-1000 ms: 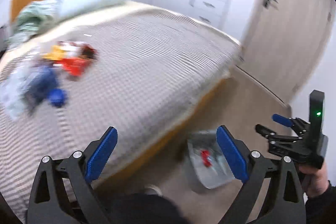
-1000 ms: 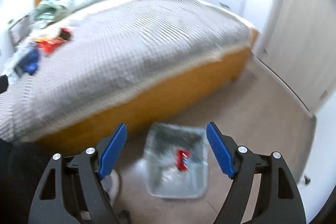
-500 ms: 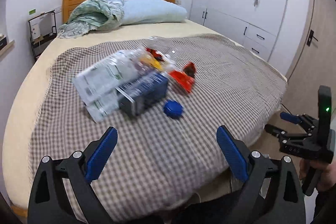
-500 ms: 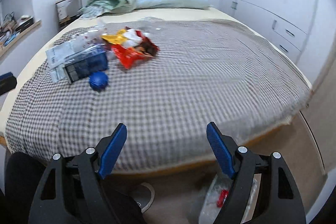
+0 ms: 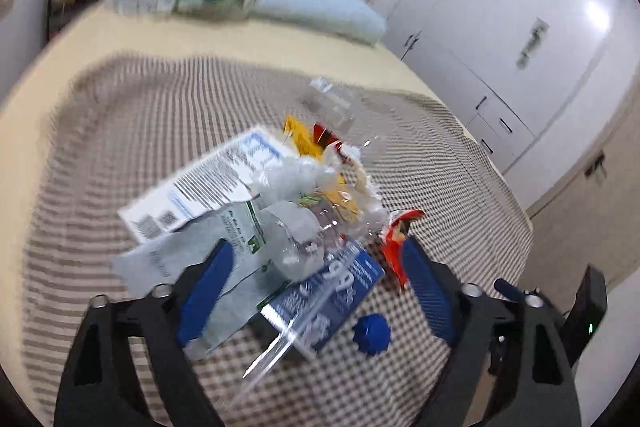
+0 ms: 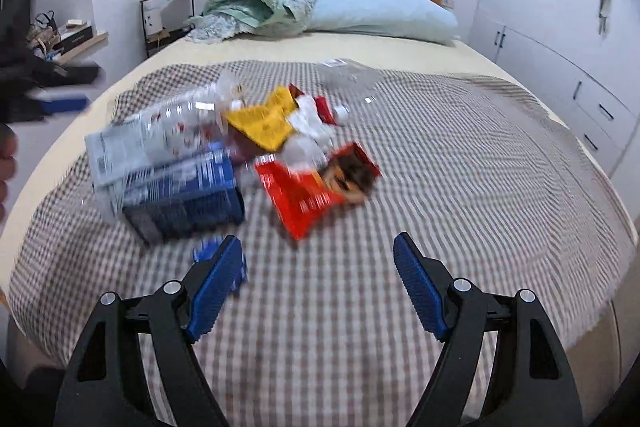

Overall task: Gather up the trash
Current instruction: 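Grasp the plastic bottle with the left gripper while the right grasps a clear bag, then carry bottle and bag to the wastebasket and release both grippers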

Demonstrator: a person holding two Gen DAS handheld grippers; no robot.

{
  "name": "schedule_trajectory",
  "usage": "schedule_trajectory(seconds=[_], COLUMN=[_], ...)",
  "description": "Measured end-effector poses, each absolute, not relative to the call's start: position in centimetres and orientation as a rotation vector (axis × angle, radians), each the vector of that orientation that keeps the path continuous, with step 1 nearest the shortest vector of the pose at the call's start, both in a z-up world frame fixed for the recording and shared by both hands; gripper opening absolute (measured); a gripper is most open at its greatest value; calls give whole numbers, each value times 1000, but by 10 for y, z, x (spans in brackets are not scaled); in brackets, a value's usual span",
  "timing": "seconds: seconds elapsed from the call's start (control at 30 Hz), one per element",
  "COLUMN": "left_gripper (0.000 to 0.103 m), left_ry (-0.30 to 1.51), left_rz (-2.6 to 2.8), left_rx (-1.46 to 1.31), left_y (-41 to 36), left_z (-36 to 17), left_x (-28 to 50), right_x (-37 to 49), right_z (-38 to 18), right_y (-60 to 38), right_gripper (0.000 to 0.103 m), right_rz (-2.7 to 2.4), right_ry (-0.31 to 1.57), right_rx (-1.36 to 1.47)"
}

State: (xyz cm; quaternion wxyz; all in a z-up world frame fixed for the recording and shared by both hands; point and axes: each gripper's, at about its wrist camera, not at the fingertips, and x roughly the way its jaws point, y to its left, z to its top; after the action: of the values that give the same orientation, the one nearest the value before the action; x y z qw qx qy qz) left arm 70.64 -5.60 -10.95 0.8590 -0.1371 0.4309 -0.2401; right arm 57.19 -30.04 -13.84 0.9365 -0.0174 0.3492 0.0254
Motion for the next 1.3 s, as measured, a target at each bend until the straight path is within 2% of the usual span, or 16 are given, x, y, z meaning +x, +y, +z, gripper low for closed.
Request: schedule_trajectory(seconds=[0.07, 0.17, 0.2, 0.23, 0.27, 0.3, 0.53, 0.57, 0.6, 0.63, 0.67, 0.73, 0.83, 1.07, 1.3], left_gripper=[65, 65, 63, 55, 37, 31, 13, 8, 5, 2, 0, 0, 0, 0, 0], left_ry=[939, 978, 1010, 1016, 1019, 1020, 1012, 1010, 1004, 997, 991, 980, 951, 866, 831], left_rz=[-520, -551, -555, -559, -565, -577, -638, -643, -646, -651, -649, -627, -593, -484, -410], left_rx=[-337, -371, -385, -400, -421, -451, -488, -489, -487, -483, -476, -456, -435, -327, -308], left_y=[-62, -78, -82, -83, -84, -83, -81, -76, -74, -67, -66, -63, -53, -39, -25], left_z=[-126, -147, -158, -162, -167, -173, -177, -175, -173, -167, -162, -150, -128, -56, -3], left_x=[724, 740, 744, 745, 745, 745, 738, 735, 731, 728, 726, 720, 706, 657, 590], right_x=[587, 610, 622, 635, 646, 666, 797, 804, 811, 813, 814, 804, 783, 727, 658], right_z=[-133, -122, -116, -109, -105, -102, -143, -149, -156, -159, -161, -152, -127, -69, -37], right_y=[-299, -299, -299, -298, -296, -293, -242, -237, -229, -226, -224, -223, -224, -242, -282], right_gripper=[75, 75, 75, 75, 75, 75, 75, 75, 64, 45, 19, 12, 9, 8, 8], right_rz=[71, 117, 150, 199, 242, 314, 516, 511, 531, 549, 546, 543, 526, 419, 345], right_ry=[703, 683, 676, 675, 678, 694, 953, 986, 1014, 1027, 1042, 1030, 986, 889, 837], right_rx=[-38, -23, -7, 16, 37, 72, 192, 203, 206, 215, 236, 236, 193, 117, 111])
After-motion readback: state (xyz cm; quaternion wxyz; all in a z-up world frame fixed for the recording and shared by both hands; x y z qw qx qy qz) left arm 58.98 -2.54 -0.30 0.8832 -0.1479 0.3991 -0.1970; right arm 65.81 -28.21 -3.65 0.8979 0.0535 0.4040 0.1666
